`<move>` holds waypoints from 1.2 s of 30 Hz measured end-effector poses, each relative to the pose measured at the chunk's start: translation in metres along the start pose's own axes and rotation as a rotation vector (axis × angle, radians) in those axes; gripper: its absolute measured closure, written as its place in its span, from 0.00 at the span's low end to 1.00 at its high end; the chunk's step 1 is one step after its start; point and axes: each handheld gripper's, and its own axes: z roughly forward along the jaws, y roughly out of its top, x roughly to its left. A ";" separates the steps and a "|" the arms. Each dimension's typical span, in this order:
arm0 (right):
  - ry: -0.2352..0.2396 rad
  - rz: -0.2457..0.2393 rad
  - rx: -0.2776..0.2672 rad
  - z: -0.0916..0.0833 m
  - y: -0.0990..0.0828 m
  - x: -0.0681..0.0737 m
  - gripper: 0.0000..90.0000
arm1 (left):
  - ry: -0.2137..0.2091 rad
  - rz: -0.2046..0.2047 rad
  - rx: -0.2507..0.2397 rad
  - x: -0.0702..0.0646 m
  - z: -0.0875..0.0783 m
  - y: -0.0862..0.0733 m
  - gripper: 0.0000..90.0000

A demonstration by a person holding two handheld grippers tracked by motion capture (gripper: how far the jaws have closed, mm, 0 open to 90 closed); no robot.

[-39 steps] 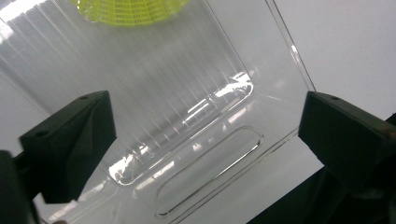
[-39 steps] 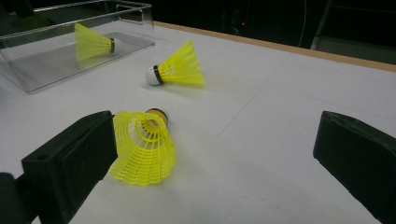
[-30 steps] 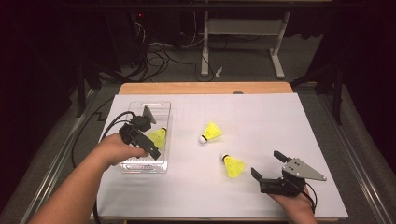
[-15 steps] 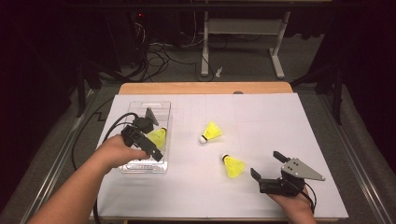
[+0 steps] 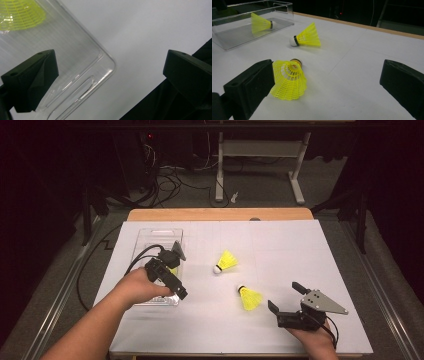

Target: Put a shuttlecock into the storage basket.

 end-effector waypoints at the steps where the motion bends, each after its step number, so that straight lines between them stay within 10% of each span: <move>1: 0.001 0.000 0.000 0.000 0.000 0.000 0.00 | 0.000 0.006 -0.001 -0.003 0.000 0.002 0.01; 19: 0.003 0.011 -0.006 0.001 0.001 -0.004 0.00 | -0.031 0.086 -0.040 -0.031 -0.017 0.031 0.01; 36: 0.009 0.016 -0.019 -0.003 0.001 -0.006 0.00 | -0.043 0.089 -0.040 -0.028 0.018 0.066 0.02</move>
